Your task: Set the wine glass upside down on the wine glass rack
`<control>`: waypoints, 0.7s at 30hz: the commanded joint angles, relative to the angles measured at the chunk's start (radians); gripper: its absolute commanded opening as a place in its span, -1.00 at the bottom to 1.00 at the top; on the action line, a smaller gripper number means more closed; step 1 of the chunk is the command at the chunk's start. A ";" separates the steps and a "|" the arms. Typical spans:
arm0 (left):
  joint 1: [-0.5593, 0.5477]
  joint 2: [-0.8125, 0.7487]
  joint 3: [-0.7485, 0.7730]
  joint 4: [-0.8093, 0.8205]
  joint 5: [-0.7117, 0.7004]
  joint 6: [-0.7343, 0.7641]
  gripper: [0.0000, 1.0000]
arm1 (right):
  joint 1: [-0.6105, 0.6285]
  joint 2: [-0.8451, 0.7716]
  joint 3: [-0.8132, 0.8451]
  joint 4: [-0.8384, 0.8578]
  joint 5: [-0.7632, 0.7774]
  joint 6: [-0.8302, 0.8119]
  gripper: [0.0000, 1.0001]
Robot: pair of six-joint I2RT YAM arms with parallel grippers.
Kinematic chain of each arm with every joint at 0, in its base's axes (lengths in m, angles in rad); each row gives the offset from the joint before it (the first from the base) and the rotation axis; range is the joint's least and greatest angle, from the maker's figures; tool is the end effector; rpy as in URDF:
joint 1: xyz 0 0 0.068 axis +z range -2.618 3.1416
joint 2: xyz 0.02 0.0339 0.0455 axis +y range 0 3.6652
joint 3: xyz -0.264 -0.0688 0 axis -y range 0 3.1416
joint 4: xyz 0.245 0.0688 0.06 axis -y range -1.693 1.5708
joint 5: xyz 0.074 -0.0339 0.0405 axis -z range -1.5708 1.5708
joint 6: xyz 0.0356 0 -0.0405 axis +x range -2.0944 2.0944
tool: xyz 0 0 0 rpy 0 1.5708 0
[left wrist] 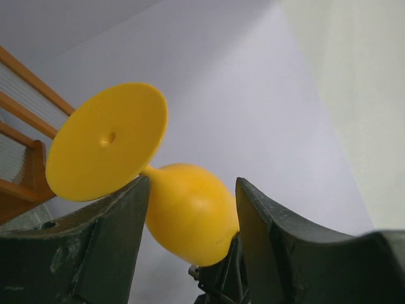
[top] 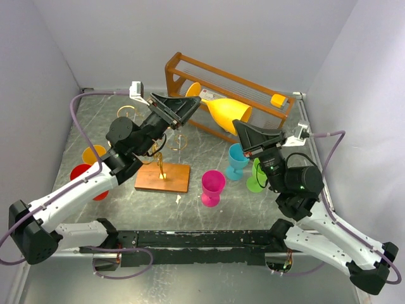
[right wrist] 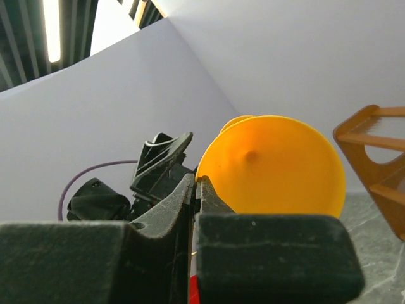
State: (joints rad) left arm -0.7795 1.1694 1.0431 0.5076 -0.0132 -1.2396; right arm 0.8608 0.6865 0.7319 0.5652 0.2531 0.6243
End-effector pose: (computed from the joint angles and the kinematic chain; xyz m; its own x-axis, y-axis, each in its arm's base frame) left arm 0.1918 -0.1889 0.4260 -0.5704 -0.7658 -0.2972 0.4760 -0.0133 -0.8793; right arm 0.1024 0.1054 0.4141 -0.0478 0.8126 -0.5808 -0.7057 0.3841 0.5954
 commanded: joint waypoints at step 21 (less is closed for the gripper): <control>-0.017 0.006 0.068 0.028 -0.116 0.012 -0.02 | 0.006 -0.007 -0.031 0.029 -0.178 0.144 -1.00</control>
State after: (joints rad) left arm -0.7933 1.1969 1.0698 0.4900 -0.0959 -1.2488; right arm 0.8604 0.6777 0.6842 0.6075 0.1291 0.7410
